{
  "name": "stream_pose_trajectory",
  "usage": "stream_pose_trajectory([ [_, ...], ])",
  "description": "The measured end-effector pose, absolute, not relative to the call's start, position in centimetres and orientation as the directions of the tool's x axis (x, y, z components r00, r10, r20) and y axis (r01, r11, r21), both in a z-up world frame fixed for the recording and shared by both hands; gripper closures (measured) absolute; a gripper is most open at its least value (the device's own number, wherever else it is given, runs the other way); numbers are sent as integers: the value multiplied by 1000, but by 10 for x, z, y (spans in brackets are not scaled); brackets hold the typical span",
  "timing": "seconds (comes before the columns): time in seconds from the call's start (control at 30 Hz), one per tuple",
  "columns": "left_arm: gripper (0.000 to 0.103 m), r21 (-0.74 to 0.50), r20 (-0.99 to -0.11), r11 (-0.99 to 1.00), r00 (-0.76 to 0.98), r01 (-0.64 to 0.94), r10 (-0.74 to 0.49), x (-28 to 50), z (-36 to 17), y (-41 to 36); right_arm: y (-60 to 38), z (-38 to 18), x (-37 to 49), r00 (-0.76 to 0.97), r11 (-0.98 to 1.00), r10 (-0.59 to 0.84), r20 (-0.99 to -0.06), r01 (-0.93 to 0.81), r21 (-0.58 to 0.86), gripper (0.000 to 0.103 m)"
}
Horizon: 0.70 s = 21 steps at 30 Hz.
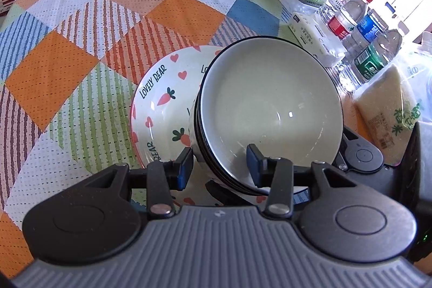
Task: Organize plates and bowls
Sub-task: 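Lower the bowl stack onto the Lovely Bear plate with both tools, then open both tools and lift them away from the bowls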
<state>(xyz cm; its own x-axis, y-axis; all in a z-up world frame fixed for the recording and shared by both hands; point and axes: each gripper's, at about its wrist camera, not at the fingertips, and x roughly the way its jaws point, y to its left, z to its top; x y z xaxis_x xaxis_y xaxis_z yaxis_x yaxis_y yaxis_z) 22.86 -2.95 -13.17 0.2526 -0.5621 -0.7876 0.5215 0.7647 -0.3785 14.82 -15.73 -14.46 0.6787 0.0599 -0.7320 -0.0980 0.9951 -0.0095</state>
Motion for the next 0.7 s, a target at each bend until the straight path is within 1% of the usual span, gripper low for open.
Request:
stream_pose_trajectory([
  [0.2, 62, -400, -786, 763, 238, 508, -571, 234, -132, -27, -159, -142, 152, 676, 995, 67, -734, -104, -5, 2],
  [0.5, 62, -358, -789, 775, 275, 520, -549, 239, -129, -32, -160, -142, 162, 684, 996, 63, -727, -89, 3, 2],
  [0.7, 62, -394, -781, 776, 265, 492, -565, 244, -134, -26, -156, -144, 162, 689, 994, 50, -723, -102, -28, 2],
])
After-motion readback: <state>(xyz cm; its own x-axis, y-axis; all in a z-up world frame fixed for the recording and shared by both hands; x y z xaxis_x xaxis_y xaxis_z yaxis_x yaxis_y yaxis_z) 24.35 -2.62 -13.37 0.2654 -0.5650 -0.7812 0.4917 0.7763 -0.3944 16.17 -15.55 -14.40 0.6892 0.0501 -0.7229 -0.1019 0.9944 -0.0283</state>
